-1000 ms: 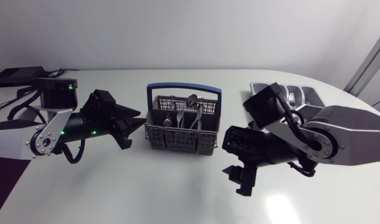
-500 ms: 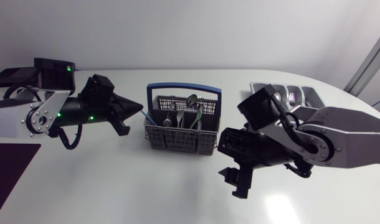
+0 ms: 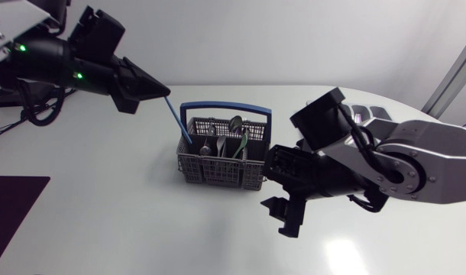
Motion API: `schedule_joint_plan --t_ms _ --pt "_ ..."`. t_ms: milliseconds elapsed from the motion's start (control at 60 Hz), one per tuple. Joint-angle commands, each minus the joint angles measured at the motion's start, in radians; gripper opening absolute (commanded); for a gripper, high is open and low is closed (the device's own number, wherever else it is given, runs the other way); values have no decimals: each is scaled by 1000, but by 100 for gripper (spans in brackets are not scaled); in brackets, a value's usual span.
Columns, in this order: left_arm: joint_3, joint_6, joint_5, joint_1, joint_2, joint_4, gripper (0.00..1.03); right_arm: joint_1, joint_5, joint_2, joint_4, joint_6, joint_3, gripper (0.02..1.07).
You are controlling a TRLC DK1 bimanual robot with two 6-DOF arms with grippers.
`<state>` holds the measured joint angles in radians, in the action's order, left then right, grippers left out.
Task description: Unload the cutlery basket into the drawer organizer.
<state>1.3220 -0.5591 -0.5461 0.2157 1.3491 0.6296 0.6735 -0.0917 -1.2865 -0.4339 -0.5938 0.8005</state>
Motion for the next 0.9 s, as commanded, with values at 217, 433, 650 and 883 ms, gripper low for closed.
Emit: schedule_joint_plan --t_ms 217,433,650,883 --pt "106 42 -74 77 -153 203 4 9 -65 125 -49 80 65 75" --pt "-15 108 -129 198 -191 183 4 6 -141 188 -63 137 74 75" --pt "-184 220 -158 290 -196 -44 3 6 -224 216 -17 216 63 75" --pt "-214 309 -209 315 -134 -148 4 -17 -312 187 63 249 28 75"
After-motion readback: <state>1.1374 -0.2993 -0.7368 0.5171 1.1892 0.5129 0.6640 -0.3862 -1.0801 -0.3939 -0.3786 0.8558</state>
